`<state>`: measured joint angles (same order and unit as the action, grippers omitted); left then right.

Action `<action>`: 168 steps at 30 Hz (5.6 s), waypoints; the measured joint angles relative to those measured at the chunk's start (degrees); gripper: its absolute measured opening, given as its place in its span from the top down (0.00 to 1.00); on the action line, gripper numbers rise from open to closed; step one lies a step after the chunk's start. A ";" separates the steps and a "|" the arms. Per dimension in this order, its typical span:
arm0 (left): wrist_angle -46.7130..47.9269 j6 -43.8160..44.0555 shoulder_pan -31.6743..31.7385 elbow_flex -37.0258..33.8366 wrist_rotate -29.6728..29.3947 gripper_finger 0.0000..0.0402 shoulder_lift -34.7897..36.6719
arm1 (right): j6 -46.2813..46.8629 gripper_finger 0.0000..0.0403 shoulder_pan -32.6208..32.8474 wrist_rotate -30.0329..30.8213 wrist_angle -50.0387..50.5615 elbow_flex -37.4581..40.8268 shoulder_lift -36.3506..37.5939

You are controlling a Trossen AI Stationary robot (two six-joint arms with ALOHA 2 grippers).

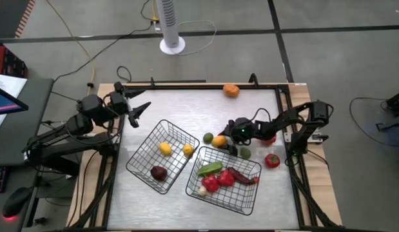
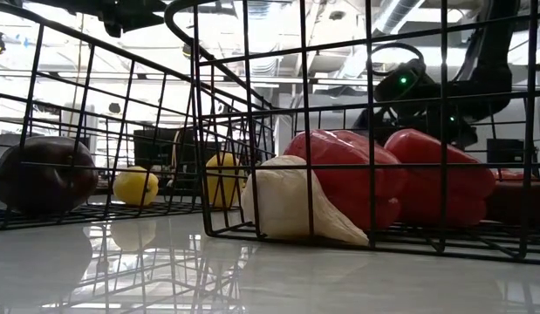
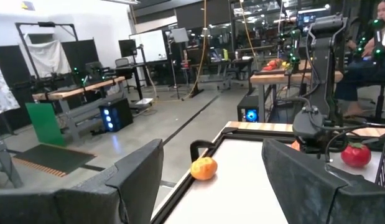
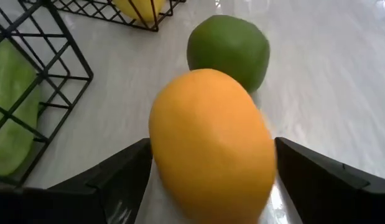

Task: Sort produce into baskets
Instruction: Put the lemon into the left wire basket, then put the left lime into the left wire basket, then put the lime into the left wire basket

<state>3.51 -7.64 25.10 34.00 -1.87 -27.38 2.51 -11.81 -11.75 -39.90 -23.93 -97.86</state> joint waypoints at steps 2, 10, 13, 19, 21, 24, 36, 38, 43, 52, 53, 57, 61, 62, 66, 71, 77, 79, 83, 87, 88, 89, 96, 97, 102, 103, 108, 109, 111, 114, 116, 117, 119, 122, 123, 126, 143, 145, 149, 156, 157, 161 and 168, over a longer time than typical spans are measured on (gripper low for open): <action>0.00 0.01 0.00 0.00 0.00 0.35 0.00 | -0.30 0.10 0.00 -0.06 0.41 -0.49 0.02; 0.00 0.12 0.00 0.00 0.05 0.35 0.00 | -2.67 0.24 -0.09 0.00 0.48 -0.85 0.02; 0.00 0.20 0.00 0.00 0.03 0.35 0.00 | -3.01 0.32 -0.51 0.00 0.40 -0.85 0.02; -1.52 2.33 0.00 0.00 0.07 0.35 0.00 | -3.48 0.38 -2.68 0.04 3.44 -0.85 2.75; -2.09 3.19 0.00 0.00 0.57 0.35 0.01 | -3.88 0.37 -4.10 0.05 5.75 -0.85 5.71; -2.14 3.65 0.00 0.00 1.50 0.35 0.02 | -3.24 0.35 -5.72 0.09 8.85 -1.18 11.28; -6.28 4.63 -0.04 0.00 3.27 0.35 -2.45 | -7.96 0.34 -0.29 -0.02 13.46 -17.16 13.58; -6.62 4.49 -0.04 0.00 3.18 0.35 -2.86 | -10.37 0.34 1.87 -0.03 16.18 -22.28 10.14; -7.00 4.17 -0.02 0.00 3.17 0.35 -3.24 | -12.84 0.34 5.80 -0.23 20.34 -35.05 1.90; -5.52 3.21 -0.02 0.00 3.38 0.35 -1.83 | -14.89 0.29 7.67 -5.03 35.69 -52.21 -8.88; -5.41 3.19 -0.02 0.00 3.40 0.35 -1.70 | -15.01 0.27 7.66 -5.13 37.83 -53.18 -9.47; -5.44 3.24 -0.02 0.00 3.61 0.35 -1.70 | -15.05 0.16 7.34 -5.22 42.35 -55.40 -10.66; -5.34 3.28 -0.02 0.00 3.61 0.35 -1.73 | -15.59 0.06 6.63 -4.83 46.82 -56.04 -8.96; -5.16 3.28 -0.02 0.00 3.61 0.35 -1.70 | -15.91 0.05 6.23 -4.84 47.91 -56.04 -8.24; -4.42 3.24 -0.02 0.00 3.61 0.35 -1.70 | -16.06 0.04 3.33 -4.24 50.02 -53.10 -3.56; -4.16 2.97 -0.02 0.00 3.61 0.35 -1.70 | -16.10 0.06 -0.84 -3.06 43.05 -42.09 2.33; -4.38 2.95 -0.02 0.00 3.54 0.35 -1.70 | -14.49 0.08 -5.36 -3.22 22.79 -24.79 3.85; -4.50 2.95 -0.02 0.00 3.54 0.35 -1.70 | -12.53 0.09 -6.53 -3.84 16.05 -20.58 2.82; -4.58 2.93 -0.02 0.00 3.14 0.35 -1.72 | -8.49 0.09 -7.09 -8.01 8.06 -17.08 -1.30; -4.68 2.92 0.00 0.00 2.98 0.35 -1.80 | -6.82 0.09 -5.78 -9.20 3.06 -17.17 -6.04; -4.66 2.91 0.00 0.00 2.98 0.35 -1.84 | -6.83 0.09 -5.38 -9.20 2.19 -17.49 -7.27; -4.59 2.92 0.00 0.00 2.98 0.35 -1.84 | -6.83 0.09 -5.05 -9.24 1.37 -17.83 -8.53; -4.28 2.91 0.00 0.00 2.98 0.35 -1.84 | -7.00 0.09 -3.27 -9.55 -0.21 -19.86 -13.17; -4.27 2.91 0.00 0.00 2.98 0.35 -1.84 | -7.02 0.09 -3.08 -9.54 -0.09 -19.90 -13.65; -4.22 2.91 0.00 0.00 2.98 0.35 -1.86 | -6.85 0.12 -3.30 -9.50 1.14 -19.82 -15.02; -4.22 2.91 0.00 0.00 2.98 0.35 -1.86 | -7.07 0.14 -3.30 -9.37 1.35 -19.84 -15.02; -4.22 2.91 0.00 0.00 2.98 0.35 -1.86 | -7.56 0.27 -3.32 -9.07 1.93 -19.84 -14.91; -4.22 2.91 0.00 0.00 2.98 0.35 -1.86 | -7.94 0.30 -3.32 -8.50 2.02 -19.84 -14.84; -4.20 2.91 0.00 0.00 2.98 0.35 -1.86 | -8.52 0.35 -3.30 -7.11 2.64 -19.86 -14.78; -4.12 2.75 0.00 0.00 2.98 0.35 -1.86 | -8.57 0.38 -3.43 -6.04 3.37 -19.95 -14.70; -4.07 2.48 0.00 0.00 2.98 0.35 -1.86 | -8.56 0.38 -3.71 -5.86 4.88 -19.95 -13.86; -4.04 2.47 0.00 0.00 2.98 0.35 -1.86 | -8.58 0.39 -3.87 -5.32 6.45 -19.95 -13.10; -4.04 2.47 0.00 0.00 2.98 0.35 -1.84 | -8.95 0.38 -4.21 -2.48 11.16 -20.08 -10.46; -4.04 2.46 0.00 0.00 2.98 0.35 -1.84 | -10.23 0.36 -4.42 3.70 18.99 -21.65 -4.35; -4.04 2.47 0.00 0.00 2.98 0.35 -1.86 | -10.39 0.36 -4.22 5.67 20.52 -22.19 -2.13; -4.11 2.29 0.00 0.00 2.96 0.35 -1.84 | -9.98 0.36 -2.40 8.90 20.23 -23.24 3.50; -4.34 2.62 -0.11 0.00 3.24 0.35 -1.81 | -14.19 0.35 12.60 3.73 15.45 -40.61 -5.79; -4.24 2.56 -0.17 -0.02 3.36 0.35 -1.81 | -14.80 0.33 12.53 1.81 20.34 -43.52 -7.31; -3.88 2.24 -0.17 -0.02 3.41 0.35 -1.81 | -15.68 0.25 11.99 1.36 27.25 -48.25 -8.40; -3.41 2.14 -0.17 -0.02 3.41 0.35 -1.79 | -15.11 0.11 11.16 7.80 41.66 -50.15 -3.24; -3.32 2.23 -0.17 -0.02 3.41 0.35 -1.80 | -13.61 0.10 11.11 10.16 46.18 -50.37 -1.64; -3.19 2.14 -0.20 -0.02 3.41 0.35 -1.81 | -5.84 0.10 10.47 17.74 67.05 -50.60 5.56; -3.34 2.66 -0.22 -0.02 3.11 0.35 -1.81 | 3.00 0.16 6.13 17.61 98.50 -48.82 15.29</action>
<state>0.16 -4.98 24.88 33.98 1.23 -29.19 5.52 -5.68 5.86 58.60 -72.74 -82.57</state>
